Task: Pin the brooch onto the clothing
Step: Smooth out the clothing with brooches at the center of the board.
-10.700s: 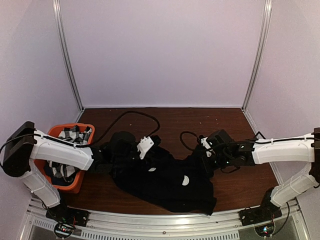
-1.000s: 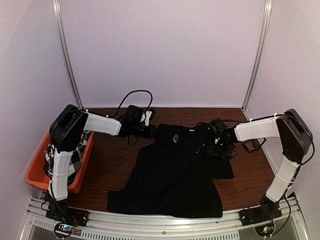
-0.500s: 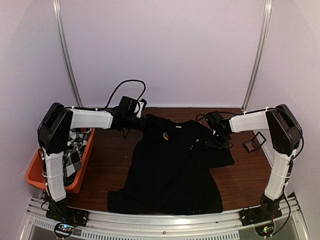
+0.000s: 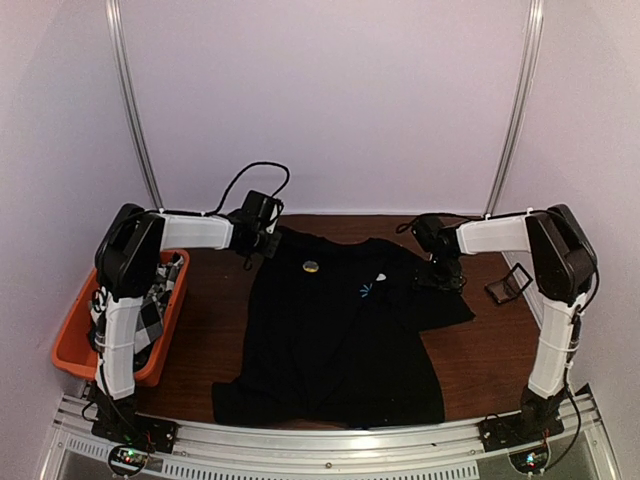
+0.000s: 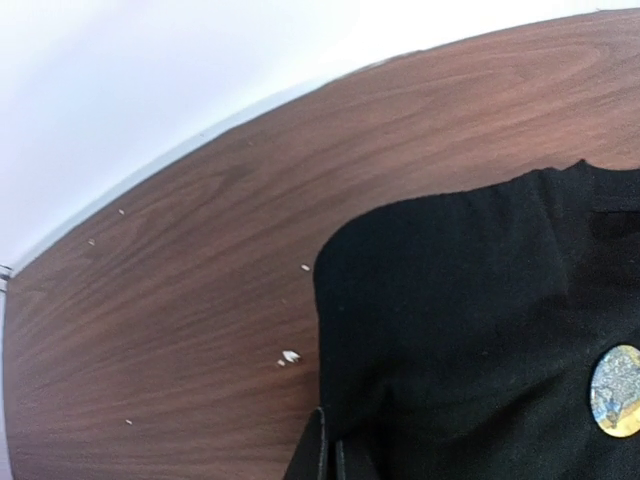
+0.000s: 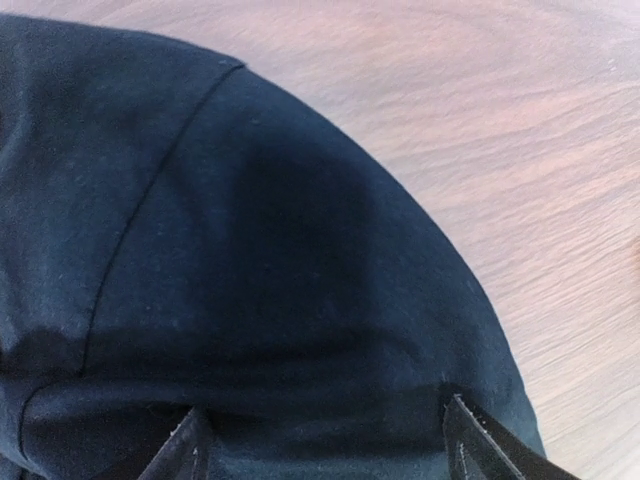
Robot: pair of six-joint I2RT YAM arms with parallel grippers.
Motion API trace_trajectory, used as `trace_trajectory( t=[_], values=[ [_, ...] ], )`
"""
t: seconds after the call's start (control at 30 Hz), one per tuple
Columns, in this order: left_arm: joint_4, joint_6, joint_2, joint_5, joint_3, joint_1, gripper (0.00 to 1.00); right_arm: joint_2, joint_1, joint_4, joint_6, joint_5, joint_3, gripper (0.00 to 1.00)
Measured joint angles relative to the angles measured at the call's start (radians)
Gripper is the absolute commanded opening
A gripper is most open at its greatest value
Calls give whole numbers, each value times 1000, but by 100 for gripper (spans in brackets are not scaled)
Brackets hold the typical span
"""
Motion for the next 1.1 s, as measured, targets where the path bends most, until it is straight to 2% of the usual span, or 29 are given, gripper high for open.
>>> trace_trajectory(
  t=[0.23,0.73,0.87,1.03,1.1],
  values=[
    [-8,55,61,-64,84,20,0,76,-16,-107,-21,76,127,80],
    [-34,97,101,-154,102,66,0,261,-18,-343,-90,294,418,81],
    [-45,106,120,-158,105,67,14,290,-18,-383,-106,317,464,81],
    [-72,88,122,-138,110,69,69,306,-19,-410,-124,328,496,81],
    [-82,66,116,-122,109,71,81,304,-19,-412,-132,322,496,82]
  ],
)
